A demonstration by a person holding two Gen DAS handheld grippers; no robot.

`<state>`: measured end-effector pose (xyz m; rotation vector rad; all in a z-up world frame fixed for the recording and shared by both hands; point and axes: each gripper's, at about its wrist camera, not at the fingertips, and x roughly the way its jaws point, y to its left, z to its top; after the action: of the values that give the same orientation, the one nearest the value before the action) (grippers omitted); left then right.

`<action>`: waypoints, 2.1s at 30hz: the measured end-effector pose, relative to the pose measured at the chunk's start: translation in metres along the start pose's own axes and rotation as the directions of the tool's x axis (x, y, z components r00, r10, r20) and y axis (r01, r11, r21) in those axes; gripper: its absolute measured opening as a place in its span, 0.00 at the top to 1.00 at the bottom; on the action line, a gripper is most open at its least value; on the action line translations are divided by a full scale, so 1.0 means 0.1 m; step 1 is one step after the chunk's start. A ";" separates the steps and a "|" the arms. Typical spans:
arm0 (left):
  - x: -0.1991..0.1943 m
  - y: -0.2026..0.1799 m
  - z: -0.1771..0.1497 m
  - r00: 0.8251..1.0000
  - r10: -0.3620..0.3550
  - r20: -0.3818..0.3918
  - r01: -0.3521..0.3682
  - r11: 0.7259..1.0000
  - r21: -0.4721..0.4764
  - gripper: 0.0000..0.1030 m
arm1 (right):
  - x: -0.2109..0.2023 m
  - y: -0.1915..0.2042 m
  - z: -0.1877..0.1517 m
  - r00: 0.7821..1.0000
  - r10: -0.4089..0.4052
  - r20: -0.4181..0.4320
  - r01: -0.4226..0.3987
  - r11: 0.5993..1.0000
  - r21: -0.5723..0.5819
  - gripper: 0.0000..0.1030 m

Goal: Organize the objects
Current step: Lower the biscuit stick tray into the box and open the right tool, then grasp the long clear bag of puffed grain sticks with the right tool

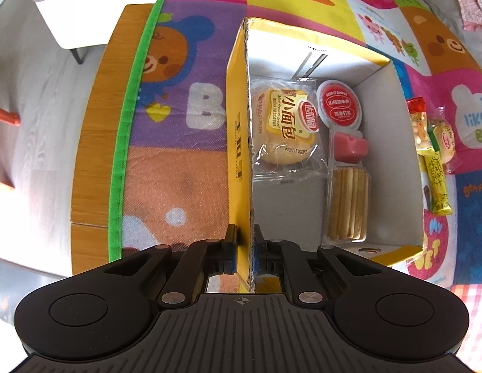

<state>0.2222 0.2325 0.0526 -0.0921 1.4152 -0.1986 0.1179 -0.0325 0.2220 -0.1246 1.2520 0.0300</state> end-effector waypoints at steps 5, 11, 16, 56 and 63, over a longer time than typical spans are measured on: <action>0.00 -0.08 0.00 0.999 0.045 0.000 -0.045 0.998 0.037 0.92 | 0.43 0.04 -0.19 0.997 0.068 -0.038 -0.072 0.992 -0.107 0.51; 0.03 -0.14 0.04 0.996 0.093 -0.006 -0.093 0.996 0.013 0.93 | 0.98 0.20 -0.22 0.991 0.105 -0.083 -0.121 0.969 -0.217 0.51; 0.04 -0.23 0.16 0.994 0.110 0.028 -0.110 0.994 0.019 0.94 | 1.35 0.15 -0.05 0.986 0.127 -0.105 -0.149 0.960 -0.239 0.51; -0.03 -0.17 -0.04 0.995 0.102 0.008 -0.102 0.990 0.098 0.92 | -0.14 0.07 -0.31 0.985 0.159 -0.061 -0.155 0.985 0.078 0.73; 0.01 -0.14 -0.06 0.999 0.039 0.011 -0.040 0.991 0.124 0.91 | -0.60 0.35 -0.32 0.980 0.195 -0.040 -0.190 0.975 0.116 0.73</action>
<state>0.2157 0.2188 0.0532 0.0375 1.3920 -0.2526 0.0658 0.0013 0.2666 0.0936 1.3109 0.1252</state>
